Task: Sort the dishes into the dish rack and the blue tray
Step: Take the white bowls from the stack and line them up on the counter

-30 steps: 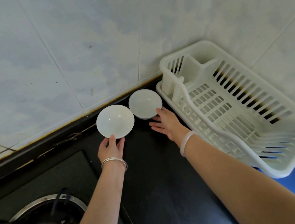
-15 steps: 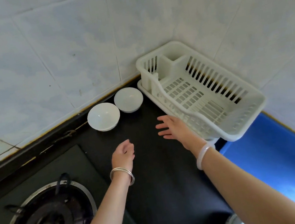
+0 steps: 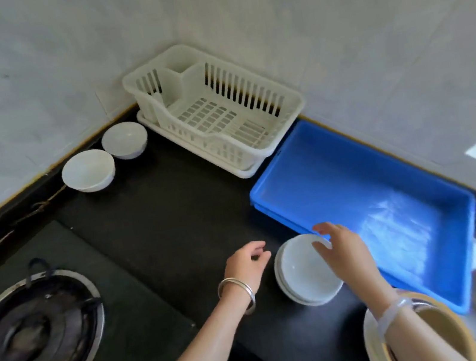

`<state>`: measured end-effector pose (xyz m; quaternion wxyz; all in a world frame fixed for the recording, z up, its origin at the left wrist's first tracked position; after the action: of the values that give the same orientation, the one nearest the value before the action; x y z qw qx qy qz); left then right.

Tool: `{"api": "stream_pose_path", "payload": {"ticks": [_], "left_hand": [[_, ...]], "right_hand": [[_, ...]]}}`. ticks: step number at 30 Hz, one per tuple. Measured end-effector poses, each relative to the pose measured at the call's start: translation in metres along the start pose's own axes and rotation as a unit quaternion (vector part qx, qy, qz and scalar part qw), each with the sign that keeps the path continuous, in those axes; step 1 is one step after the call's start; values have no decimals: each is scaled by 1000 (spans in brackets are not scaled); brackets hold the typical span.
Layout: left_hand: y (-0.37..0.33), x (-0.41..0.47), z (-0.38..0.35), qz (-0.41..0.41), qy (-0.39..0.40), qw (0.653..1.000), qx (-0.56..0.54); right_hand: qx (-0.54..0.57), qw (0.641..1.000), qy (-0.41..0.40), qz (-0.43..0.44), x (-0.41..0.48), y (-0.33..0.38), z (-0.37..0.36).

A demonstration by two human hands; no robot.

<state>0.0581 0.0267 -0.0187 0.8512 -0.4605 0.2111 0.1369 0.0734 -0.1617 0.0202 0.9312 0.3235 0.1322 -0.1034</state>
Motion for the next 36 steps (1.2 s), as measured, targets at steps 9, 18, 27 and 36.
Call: {"api": "stream_pose_path", "payload": {"ticks": [9, 18, 27, 36], "left_hand": [[-7, -20, -29, 1, -1, 1000, 29], [-4, -25, -34, 14, -22, 999, 19], [-10, -19, -40, 27, -65, 993, 93], [-27, -19, -41, 42, -108, 984, 138]], "right_hand": [[3, 997, -54, -53, -26, -33, 1], [-14, 995, -74, -69, -31, -23, 6], [98, 984, -127, -79, -39, -37, 30], [154, 974, -133, -97, -45, -35, 43]]}}
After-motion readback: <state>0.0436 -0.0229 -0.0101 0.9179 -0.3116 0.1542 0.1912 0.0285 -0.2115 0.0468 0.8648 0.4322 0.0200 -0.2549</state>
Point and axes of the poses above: each hand's wrist, its own x-axis towards the middle knuckle, its own z-axis out of the back of the hand, y = z × x, the point moved 2 cm from there along x, towards the middle knuckle, and after that the axes turned 10 degrees about x, right-handed, at the moved point
